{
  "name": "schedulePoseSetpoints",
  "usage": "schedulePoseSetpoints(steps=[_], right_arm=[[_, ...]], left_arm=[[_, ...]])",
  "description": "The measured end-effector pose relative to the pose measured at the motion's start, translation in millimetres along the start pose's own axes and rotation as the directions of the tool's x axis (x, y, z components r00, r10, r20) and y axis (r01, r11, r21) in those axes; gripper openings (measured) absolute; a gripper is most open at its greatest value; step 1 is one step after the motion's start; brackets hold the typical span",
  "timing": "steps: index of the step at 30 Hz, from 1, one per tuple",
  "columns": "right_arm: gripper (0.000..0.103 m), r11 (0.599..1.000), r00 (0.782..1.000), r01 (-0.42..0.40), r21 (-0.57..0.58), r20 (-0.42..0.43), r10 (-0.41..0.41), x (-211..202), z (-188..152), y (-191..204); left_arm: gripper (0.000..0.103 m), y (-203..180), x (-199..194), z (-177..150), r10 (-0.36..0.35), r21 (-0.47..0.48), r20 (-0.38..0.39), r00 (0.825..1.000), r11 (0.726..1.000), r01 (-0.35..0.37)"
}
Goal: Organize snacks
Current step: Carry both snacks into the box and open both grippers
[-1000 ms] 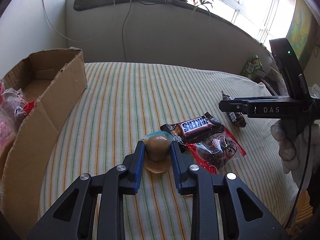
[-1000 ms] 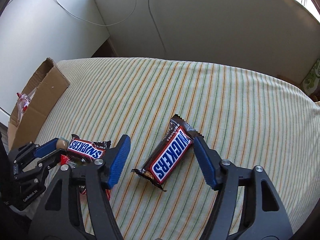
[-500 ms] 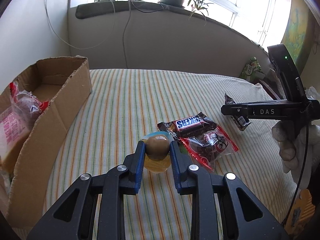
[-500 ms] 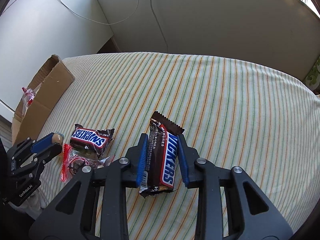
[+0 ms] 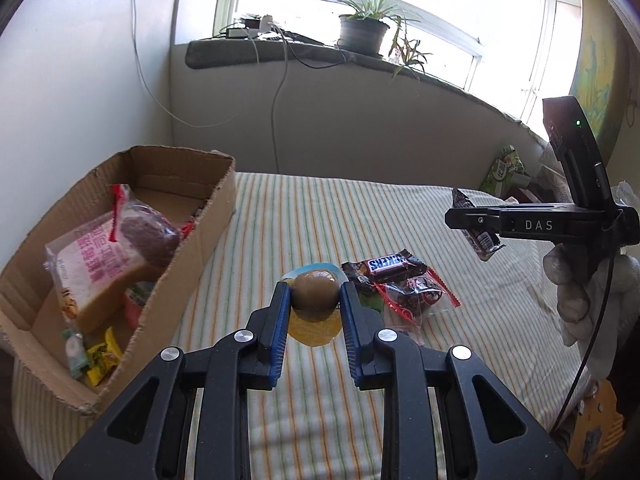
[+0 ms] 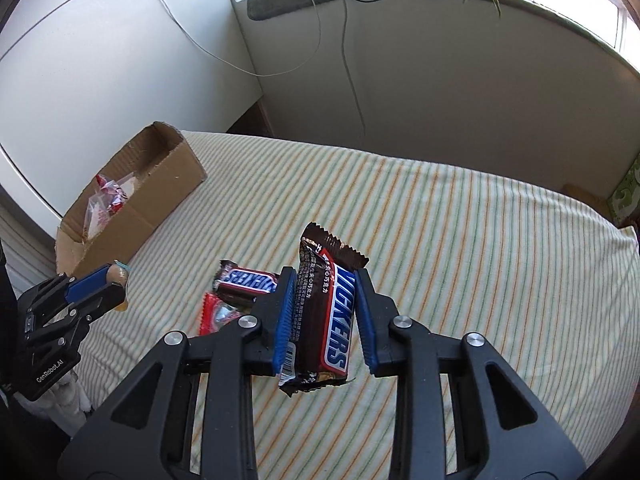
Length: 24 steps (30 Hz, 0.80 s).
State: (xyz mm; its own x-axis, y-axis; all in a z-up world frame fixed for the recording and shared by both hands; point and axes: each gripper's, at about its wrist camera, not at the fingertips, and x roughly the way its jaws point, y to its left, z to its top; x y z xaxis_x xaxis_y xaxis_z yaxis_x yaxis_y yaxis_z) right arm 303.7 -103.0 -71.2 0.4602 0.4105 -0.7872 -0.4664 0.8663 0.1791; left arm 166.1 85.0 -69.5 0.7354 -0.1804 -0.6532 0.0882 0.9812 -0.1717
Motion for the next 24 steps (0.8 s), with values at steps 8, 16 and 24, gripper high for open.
schedulePoseSetpoints(steps=[8,16,24], right_arm=[[0.030,0.997,0.998,-0.051,-0.063,0.032,0.053,0.8,23.4,46.5],[0.030,0.986,0.995,-0.083,-0.147,0.035,0.089,16.8,48.2,93.4],[0.030,0.962,0.991,-0.118,-0.247,0.031,0.129,34.1,76.2,150.9]], left_arm=[[0.023,39.2,-28.8,-0.6,0.070,-0.045,0.036,0.997,0.997,-0.068],[0.023,85.8,-48.5,2.9,0.158,-0.101,0.066,0.985,0.983,-0.151],[0.023,123.8,-54.7,4.9,0.218,-0.139,0.066,0.974,0.968,-0.207]])
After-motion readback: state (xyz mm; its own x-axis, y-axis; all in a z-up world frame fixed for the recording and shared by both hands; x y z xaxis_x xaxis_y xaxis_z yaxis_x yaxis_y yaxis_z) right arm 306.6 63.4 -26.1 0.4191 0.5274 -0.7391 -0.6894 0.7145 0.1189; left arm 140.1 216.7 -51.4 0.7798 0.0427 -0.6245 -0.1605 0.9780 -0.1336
